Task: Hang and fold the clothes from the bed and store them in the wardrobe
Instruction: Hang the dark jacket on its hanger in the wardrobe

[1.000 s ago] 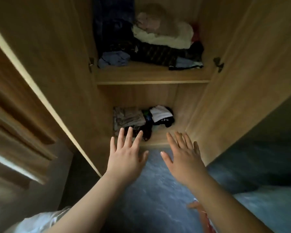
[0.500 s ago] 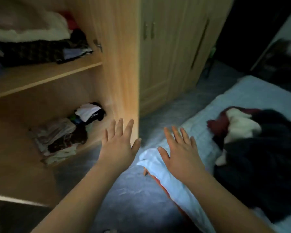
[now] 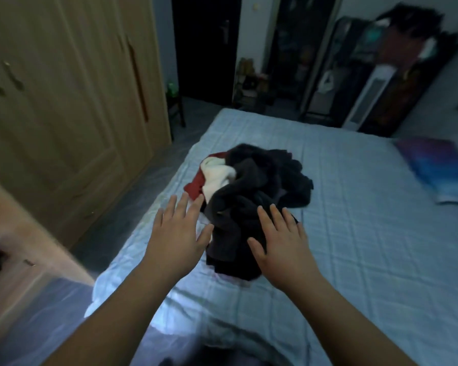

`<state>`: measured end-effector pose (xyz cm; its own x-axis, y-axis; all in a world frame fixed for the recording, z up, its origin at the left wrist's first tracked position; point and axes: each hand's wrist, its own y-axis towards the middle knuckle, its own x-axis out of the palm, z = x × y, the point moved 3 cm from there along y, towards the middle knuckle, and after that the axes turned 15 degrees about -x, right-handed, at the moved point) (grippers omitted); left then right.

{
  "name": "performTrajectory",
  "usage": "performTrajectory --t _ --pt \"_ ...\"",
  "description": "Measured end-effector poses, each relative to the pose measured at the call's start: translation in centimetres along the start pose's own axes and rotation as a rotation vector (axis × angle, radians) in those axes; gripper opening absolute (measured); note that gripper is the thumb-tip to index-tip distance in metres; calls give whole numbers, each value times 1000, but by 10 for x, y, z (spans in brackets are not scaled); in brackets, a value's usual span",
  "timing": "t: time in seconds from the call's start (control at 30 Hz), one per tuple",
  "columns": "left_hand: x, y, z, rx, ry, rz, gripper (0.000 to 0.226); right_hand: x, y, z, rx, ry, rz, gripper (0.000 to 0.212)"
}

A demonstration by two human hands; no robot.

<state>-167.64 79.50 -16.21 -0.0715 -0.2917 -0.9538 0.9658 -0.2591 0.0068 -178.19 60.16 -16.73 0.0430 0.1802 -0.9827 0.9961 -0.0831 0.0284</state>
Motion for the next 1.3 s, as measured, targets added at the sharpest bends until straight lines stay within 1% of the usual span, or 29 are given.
performTrajectory --t 0.1,0.23,0.4,0.6,0.77,0.83,0.93,1.03,1.1,1.17,1.23,1.3 --pt "12 23 21 59 21 -10 81 3 8 21 45 16 -6 72" --pt "31 69 22 76 38 -55 82 17 40 36 62 55 -22 73" --pt "63 158 21 94 -12 -136 67 38 120 58 114 53 -45 73" --pt "98 273 40 168 33 -243 69 53 217 86 209 80 -53 73" --pt "126 342 73 223 -1 -276 69 61 263 123 311 139 -22 72" --pt "141 364 85 226 -18 -300 70 70 283 141 333 193 1 72" --pt "164 391 104 219 -82 -339 69 86 327 170 354 360 66 72" --pt "188 414 118 174 -117 -392 71 103 381 198 421 499 130 76" --pt "201 426 120 139 -139 -427 72 121 415 215 472 505 69 82" --pt "211 438 116 115 -166 -435 72 145 441 226 500 480 -82 87" --pt "219 448 107 67 -164 -444 72 169 451 230 503 474 -235 88" --pt "225 454 100 29 -138 -457 73 189 447 230 494 467 -325 89"
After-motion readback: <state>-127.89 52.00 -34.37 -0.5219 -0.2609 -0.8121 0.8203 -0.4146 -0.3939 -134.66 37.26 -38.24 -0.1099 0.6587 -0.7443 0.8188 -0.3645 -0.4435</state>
